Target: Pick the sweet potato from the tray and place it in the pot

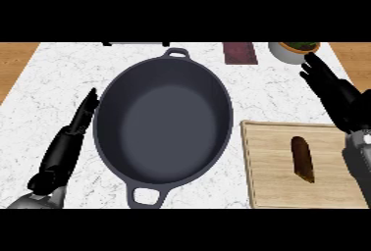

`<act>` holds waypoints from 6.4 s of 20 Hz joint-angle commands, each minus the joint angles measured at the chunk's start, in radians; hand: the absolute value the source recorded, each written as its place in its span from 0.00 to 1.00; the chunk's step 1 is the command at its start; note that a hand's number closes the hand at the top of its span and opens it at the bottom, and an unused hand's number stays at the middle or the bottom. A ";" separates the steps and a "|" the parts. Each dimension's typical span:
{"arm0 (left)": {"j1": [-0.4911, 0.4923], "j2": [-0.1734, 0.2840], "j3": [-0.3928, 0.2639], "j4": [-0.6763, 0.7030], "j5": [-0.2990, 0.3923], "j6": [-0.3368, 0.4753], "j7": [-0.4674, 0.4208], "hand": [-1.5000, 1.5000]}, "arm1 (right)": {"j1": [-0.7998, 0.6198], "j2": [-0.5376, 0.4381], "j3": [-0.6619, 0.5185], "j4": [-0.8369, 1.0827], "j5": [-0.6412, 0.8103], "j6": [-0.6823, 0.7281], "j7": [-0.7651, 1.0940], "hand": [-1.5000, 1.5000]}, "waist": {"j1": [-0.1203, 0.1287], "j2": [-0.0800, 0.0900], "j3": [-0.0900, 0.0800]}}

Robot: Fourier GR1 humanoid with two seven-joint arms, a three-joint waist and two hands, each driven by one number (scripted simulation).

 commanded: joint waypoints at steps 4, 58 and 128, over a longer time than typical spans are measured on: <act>0.104 0.045 0.120 0.092 0.017 0.070 0.076 0.50 | 0.181 -0.148 -0.059 -0.012 0.260 -0.312 0.129 1.00 | -0.040 0.003 0.020; 0.081 0.033 0.195 0.179 0.040 -0.004 0.196 0.50 | 0.005 0.133 0.220 -0.053 1.125 0.469 1.239 0.00 | 0.017 0.016 0.025; 0.005 -0.036 0.275 0.227 -0.045 -0.143 0.196 0.50 | -0.607 0.491 0.889 -0.263 1.304 -0.209 1.182 1.00 | 0.077 0.016 0.024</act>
